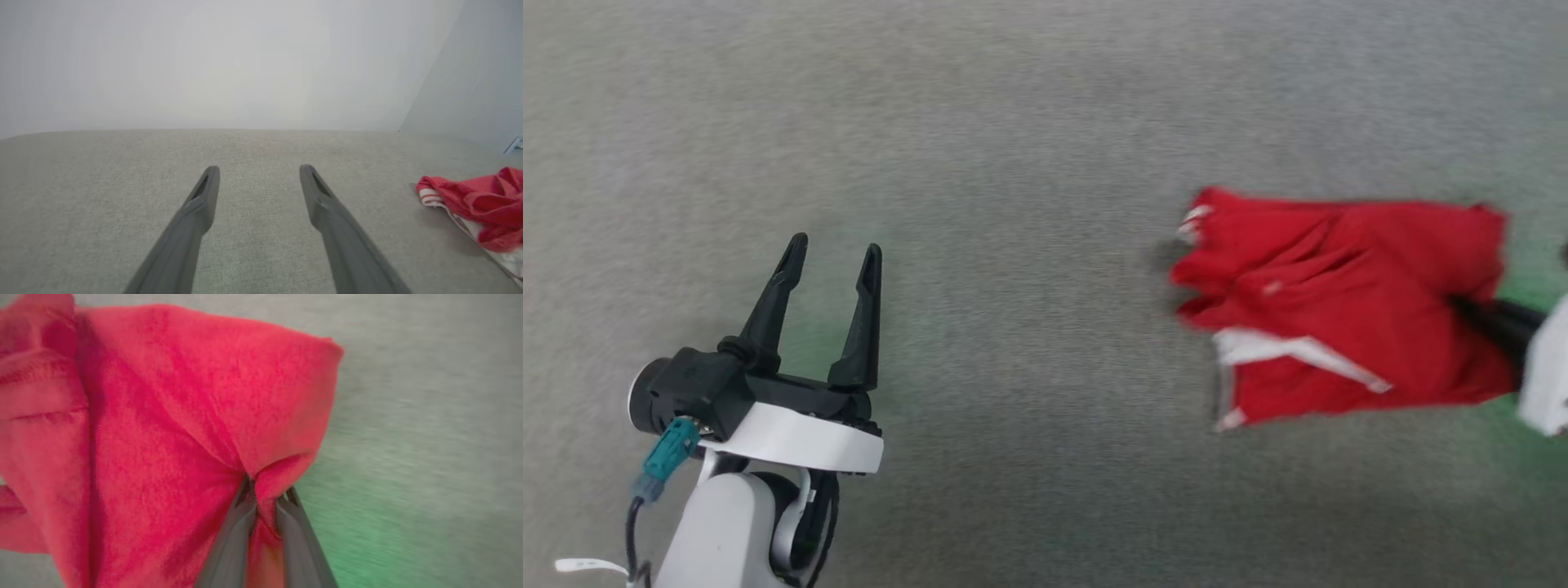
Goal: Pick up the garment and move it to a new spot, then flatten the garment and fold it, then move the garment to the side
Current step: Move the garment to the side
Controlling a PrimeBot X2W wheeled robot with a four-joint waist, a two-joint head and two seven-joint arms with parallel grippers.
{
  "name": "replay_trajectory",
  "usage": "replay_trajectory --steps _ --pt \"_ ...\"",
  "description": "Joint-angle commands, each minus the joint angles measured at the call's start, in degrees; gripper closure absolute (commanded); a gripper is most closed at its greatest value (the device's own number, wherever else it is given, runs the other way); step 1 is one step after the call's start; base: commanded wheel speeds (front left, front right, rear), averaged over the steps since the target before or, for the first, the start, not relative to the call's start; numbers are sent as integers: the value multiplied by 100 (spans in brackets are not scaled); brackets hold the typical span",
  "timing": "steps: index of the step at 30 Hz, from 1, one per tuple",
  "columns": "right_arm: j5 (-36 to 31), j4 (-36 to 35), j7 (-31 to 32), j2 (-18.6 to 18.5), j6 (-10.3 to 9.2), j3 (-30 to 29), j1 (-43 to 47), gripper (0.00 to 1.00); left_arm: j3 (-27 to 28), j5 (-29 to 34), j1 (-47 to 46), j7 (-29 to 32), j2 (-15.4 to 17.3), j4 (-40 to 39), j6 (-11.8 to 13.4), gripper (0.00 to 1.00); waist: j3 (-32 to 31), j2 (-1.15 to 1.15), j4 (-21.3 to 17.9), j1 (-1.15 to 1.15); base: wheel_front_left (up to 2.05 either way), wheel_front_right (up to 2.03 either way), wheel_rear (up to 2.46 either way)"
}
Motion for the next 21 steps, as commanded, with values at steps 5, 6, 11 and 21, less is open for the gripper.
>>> replay_trajectory --steps 5,6,11,21 --pt "-86 160 -539 -281 -25 -590 76 100 -101 41 -193 -29 181 -107 6 0 177 0 -512 0 0 0 0" --pt "-122 208 -648 -323 -25 -710 86 100 -115 45 -243 -29 223 -135 6 0 244 0 -586 0 0 0 0" --pt "-280 669 -1085 -550 -25 -1329 -2 100 -374 87 -703 -28 441 -273 6 0 676 0 -851 0 0 0 0" --pt "-1065 2227 -1730 -972 -24 -2221 -857 100 -1015 96 -2212 -28 820 -440 6 0 1672 0 -943 0 0 0 0"
